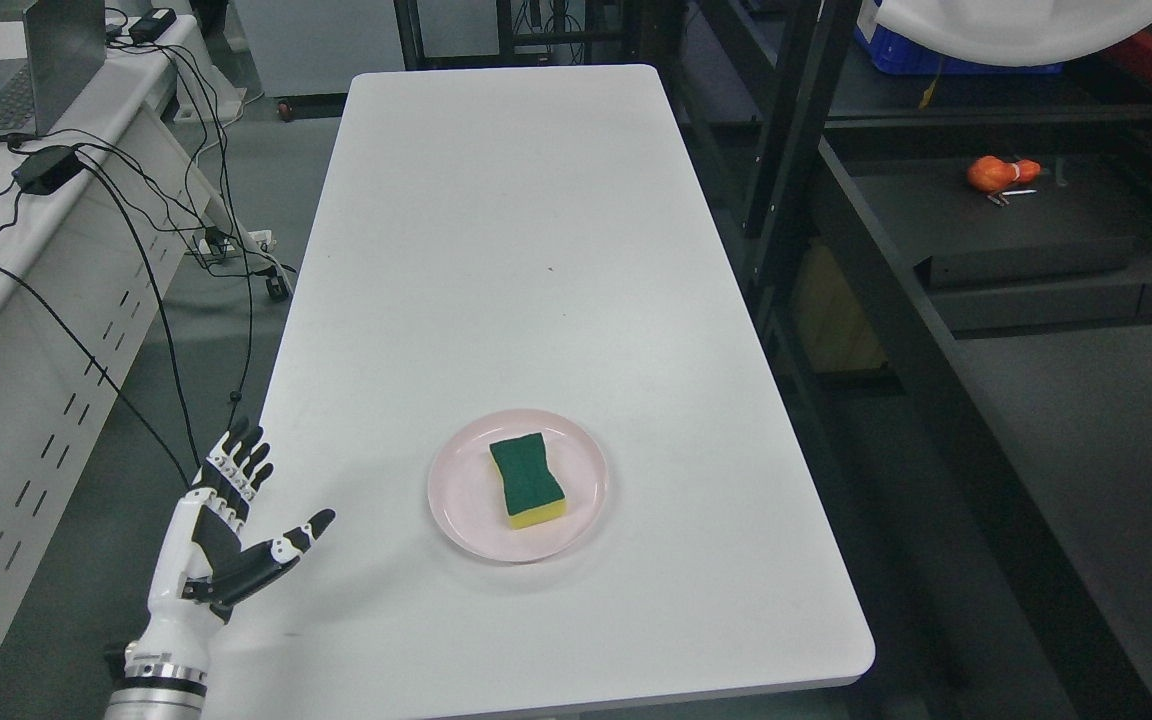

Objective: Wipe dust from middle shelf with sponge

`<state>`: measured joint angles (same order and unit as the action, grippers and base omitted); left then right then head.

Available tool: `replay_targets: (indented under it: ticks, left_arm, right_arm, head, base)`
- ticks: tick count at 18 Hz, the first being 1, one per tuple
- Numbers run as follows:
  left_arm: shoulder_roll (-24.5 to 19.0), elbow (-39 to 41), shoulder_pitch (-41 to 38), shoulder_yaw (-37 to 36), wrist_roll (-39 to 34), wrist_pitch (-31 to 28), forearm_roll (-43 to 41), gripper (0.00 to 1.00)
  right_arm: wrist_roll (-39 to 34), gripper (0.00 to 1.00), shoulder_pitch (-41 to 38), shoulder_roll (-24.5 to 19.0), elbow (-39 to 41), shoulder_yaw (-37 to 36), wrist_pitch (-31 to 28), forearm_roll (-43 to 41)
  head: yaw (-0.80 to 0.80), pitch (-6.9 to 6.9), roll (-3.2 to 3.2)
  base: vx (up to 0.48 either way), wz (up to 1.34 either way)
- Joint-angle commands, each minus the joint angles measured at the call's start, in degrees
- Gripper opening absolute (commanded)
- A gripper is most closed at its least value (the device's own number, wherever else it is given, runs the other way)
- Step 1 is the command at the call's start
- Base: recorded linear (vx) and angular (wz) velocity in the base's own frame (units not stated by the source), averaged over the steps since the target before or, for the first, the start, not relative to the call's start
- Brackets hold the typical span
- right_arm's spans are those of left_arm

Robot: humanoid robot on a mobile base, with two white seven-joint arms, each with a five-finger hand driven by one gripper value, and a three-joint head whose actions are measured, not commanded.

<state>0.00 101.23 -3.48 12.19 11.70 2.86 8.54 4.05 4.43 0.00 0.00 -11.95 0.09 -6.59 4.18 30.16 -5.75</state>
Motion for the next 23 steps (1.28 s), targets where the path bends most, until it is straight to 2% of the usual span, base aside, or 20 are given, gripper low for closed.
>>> replay_targets:
  ticks: [1,6,7,10,14,16,18,23]
  left_arm:
    - [-1.0,-2.1,1.5,0.0,0.3,1.2,-0.7,0.99]
    - [-7.4,-4.4,9.0,-0.1,1.8,7.8,-18.1,0.99]
    - [-10.8,-4.9,10.7,-0.7,6.7,9.5,-20.7,0.98]
    - [-16.1,-9.6,16.5,-4.4,17.7,15.2,-25.9,0.98]
    - [-15.1,-12.7,23.0,-3.8,19.0,15.9,-27.9,0.99]
    - [-16.7,-16.4,24.2,-4.9,19.8,17.5,-28.8,0.98]
    - [-21.7,-21.4,27.4,-7.3,20.1,23.6,-36.5,0.94]
    - [-22.8,-31.3,37.6,-11.2,20.1,36.0,-58.1,0.94]
  right_arm:
    - [0.1,1.0,0.1,1.0,1.0,0.0,-4.1,0.0]
    - [0.2,1.0,0.1,1.0,1.0,0.0,-4.1,0.0]
    - [0.1,1.0,0.1,1.0,1.0,0.0,-4.1,0.0]
    - [0.1,1.0,0.1,1.0,1.0,0.0,-4.1,0.0]
    - [0.1,1.0,0.0,1.0,1.0,0.0,-4.1,0.0]
    - [0.1,1.0,0.0,1.0,1.0,0.0,-4.1,0.0]
    - [0.1,1.0,0.0,1.0,1.0,0.0,-4.1,0.0]
    - [0.1,1.0,0.0,1.0,1.0,0.0,-4.1,0.0]
  head:
    - [0.0,0.0,0.0]
    - [0.0,0.0,0.0]
    - [0.0,0.0,0.0]
    - [0.0,0.0,0.0]
    - [0.0,0.0,0.0]
    - [0.0,0.0,0.0]
    - [0.0,0.0,0.0]
    - [0.0,0.0,0.0]
  base:
    - [0.0,0.0]
    - [0.0,0.0]
    - [0.0,0.0]
    - [0.0,0.0]
    - [0.0,0.0]
    - [0.0,0.0]
    - [0.0,0.0]
    - [0.0,0.0]
